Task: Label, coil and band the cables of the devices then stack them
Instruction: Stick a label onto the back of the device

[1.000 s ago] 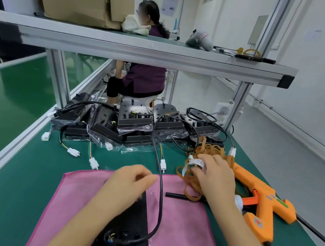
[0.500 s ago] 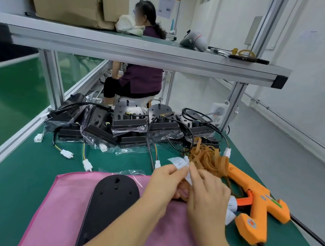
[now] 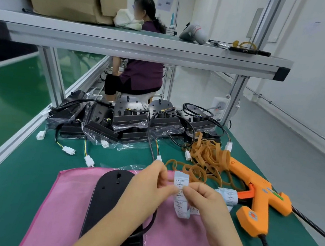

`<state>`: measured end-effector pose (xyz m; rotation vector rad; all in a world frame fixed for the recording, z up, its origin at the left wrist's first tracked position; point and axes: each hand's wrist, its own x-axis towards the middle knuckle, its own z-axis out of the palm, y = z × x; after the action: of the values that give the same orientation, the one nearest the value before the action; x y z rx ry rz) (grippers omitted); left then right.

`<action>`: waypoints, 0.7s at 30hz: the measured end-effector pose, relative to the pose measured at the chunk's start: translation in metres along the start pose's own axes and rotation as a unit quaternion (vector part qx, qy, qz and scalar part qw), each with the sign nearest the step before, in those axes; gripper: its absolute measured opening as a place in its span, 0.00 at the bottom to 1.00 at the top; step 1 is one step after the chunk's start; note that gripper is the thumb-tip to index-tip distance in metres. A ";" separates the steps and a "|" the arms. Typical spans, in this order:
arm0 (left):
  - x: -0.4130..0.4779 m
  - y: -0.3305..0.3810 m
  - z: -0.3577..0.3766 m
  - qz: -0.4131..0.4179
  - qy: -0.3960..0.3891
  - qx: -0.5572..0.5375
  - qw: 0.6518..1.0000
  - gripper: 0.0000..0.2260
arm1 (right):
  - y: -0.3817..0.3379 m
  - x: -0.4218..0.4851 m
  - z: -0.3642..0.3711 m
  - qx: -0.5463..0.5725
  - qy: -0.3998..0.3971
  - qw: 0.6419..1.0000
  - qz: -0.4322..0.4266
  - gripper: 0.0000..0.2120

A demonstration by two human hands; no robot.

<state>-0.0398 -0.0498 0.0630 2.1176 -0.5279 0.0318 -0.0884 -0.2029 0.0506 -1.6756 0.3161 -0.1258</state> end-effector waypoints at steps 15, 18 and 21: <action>0.002 0.007 0.020 0.253 0.057 0.214 0.942 0.05 | -0.009 -0.008 -0.012 -0.002 -0.048 0.999 -0.002 0.05; 0.002 0.008 0.019 0.247 0.056 0.219 0.942 0.03 | -0.009 -0.009 -0.011 -0.014 -0.053 0.998 -0.010 0.03; 0.001 0.014 0.014 0.244 0.034 0.205 0.947 0.01 | -0.009 -0.009 -0.010 -0.028 -0.044 0.998 -0.022 0.05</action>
<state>-0.0465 -0.0678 0.0659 2.3162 -1.0671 0.5363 -0.0986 -0.2091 0.0622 -1.7384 0.2183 -0.0761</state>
